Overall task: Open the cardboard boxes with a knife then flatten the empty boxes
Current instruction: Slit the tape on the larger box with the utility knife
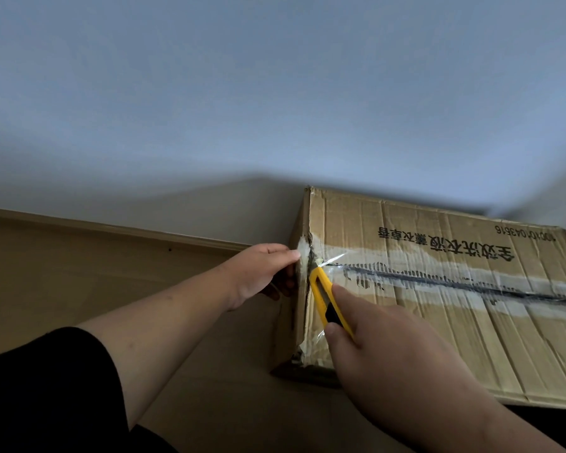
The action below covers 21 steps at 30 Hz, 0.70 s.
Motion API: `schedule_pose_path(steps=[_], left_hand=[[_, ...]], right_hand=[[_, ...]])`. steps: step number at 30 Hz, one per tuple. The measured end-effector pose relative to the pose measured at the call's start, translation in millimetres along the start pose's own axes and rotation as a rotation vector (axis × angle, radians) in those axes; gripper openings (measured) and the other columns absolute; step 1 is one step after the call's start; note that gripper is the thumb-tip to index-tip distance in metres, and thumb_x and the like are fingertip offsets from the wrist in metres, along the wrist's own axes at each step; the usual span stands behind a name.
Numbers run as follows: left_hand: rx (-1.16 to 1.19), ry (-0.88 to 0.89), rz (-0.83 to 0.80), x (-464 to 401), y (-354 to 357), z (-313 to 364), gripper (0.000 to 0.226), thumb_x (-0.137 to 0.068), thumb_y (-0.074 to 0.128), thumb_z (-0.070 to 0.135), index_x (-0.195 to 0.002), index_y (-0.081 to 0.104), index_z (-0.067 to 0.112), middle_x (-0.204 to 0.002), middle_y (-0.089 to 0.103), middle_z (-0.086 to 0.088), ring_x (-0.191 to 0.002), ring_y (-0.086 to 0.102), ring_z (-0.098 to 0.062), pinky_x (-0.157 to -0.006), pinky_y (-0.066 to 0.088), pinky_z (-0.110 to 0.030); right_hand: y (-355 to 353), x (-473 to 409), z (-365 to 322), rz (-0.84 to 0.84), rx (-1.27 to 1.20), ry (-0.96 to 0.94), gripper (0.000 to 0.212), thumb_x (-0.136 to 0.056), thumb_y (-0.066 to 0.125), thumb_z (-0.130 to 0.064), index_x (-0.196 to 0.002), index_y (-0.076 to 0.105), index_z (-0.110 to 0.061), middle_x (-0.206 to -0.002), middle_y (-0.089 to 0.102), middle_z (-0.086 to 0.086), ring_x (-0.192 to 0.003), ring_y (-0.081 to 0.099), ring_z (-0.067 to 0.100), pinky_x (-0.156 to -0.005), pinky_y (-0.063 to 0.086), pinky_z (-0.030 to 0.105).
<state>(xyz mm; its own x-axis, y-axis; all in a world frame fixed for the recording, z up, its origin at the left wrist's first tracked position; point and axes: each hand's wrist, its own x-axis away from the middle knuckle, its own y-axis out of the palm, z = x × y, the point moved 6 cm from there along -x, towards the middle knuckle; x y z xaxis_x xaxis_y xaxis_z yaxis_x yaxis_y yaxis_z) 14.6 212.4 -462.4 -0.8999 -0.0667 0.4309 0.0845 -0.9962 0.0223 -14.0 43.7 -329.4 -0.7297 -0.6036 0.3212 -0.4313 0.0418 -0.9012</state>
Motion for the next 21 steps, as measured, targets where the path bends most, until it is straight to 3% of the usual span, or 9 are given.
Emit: schedule_pose_path(steps=[7,12,21], left_hand=[[-0.036,0.006,-0.03,3,-1,2,0.033,-0.102,0.049,0.028,-0.079,0.061,0.009,-0.075,0.066,-0.01,-0.075,0.063,-0.025,-0.069,0.046,-0.036],[-0.062,0.002,-0.014,3,-3,2,0.036,-0.103,0.048,0.028,-0.072,0.058,0.011,-0.072,0.065,-0.01,-0.074,0.062,-0.026,-0.066,0.045,-0.035],[-0.089,0.011,0.034,1,-1,7,0.038,-0.102,0.046,0.022,-0.068,0.054,0.009,-0.062,0.061,-0.009,-0.063,0.058,-0.022,-0.061,0.043,-0.033]], right_hand=[[-1,10,0,-0.112,-0.01,0.048,0.052,-0.098,0.038,-0.051,-0.147,0.025,-0.041,-0.09,0.061,-0.01,-0.083,0.061,0.008,-0.078,0.055,0.031],[-1,20,0,-0.174,0.054,0.07,0.063,-0.097,0.037,-0.055,-0.152,0.009,-0.043,-0.117,0.063,-0.01,-0.108,0.06,0.014,-0.09,0.051,0.032],[-3,29,4,-0.297,0.079,0.06,0.066,-0.097,0.037,-0.057,-0.153,0.004,-0.046,-0.125,0.06,-0.007,-0.117,0.056,0.017,-0.087,0.044,0.032]])
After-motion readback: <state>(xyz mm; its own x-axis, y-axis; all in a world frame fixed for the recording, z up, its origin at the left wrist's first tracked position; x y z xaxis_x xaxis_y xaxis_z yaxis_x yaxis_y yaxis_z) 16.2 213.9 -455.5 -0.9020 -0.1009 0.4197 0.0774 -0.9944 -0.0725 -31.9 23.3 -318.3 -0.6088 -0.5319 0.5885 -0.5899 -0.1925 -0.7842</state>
